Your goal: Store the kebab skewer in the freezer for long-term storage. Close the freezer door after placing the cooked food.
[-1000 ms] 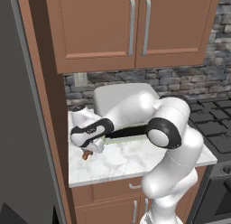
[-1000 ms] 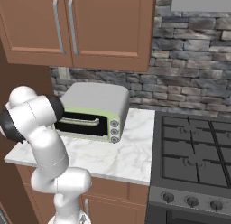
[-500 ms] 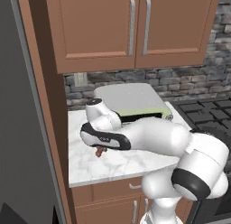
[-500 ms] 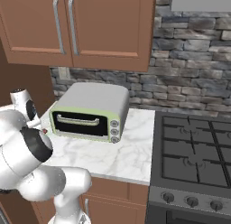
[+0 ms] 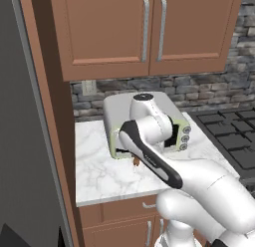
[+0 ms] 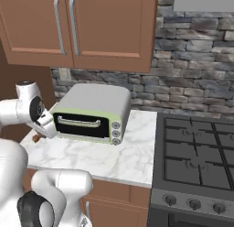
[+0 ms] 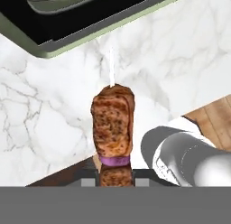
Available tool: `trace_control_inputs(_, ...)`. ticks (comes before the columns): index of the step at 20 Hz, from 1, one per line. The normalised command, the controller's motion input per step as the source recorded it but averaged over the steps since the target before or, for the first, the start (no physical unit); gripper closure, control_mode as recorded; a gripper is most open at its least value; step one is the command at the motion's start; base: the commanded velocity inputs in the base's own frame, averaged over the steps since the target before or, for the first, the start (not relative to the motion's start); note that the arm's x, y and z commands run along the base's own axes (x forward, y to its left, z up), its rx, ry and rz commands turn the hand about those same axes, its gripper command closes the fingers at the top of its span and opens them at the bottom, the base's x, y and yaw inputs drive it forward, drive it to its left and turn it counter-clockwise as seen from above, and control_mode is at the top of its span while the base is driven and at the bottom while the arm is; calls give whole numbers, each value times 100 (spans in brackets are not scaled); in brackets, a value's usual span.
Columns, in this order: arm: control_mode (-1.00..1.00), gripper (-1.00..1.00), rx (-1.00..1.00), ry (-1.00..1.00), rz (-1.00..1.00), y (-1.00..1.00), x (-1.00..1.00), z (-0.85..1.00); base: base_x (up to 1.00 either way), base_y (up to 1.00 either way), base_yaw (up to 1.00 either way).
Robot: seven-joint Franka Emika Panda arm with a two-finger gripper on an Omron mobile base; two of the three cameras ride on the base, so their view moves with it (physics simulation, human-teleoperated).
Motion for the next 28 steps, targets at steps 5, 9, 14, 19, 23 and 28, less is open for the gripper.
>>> trace_control_inputs(5, -100, 100, 0, 2, 31, -54, -23, 77, 0, 0, 0)
trace_control_inputs(9, -100, 100, -10, 13, 34, -51, -3, 54, 0, 0, 0)
trace_control_inputs(14, -100, 100, -14, 21, 32, -39, -1, 34, 0, 0, 0)
trace_control_inputs(19, -100, 100, -6, 13, 25, -32, -31, 44, 0, 0, 0)
trace_control_inputs(23, -100, 100, 1, 0, 18, -26, -71, 36, 0, 0, 0)
trace_control_inputs(28, -100, 100, 2, -5, 13, -6, -72, 36, 0, 0, 0)
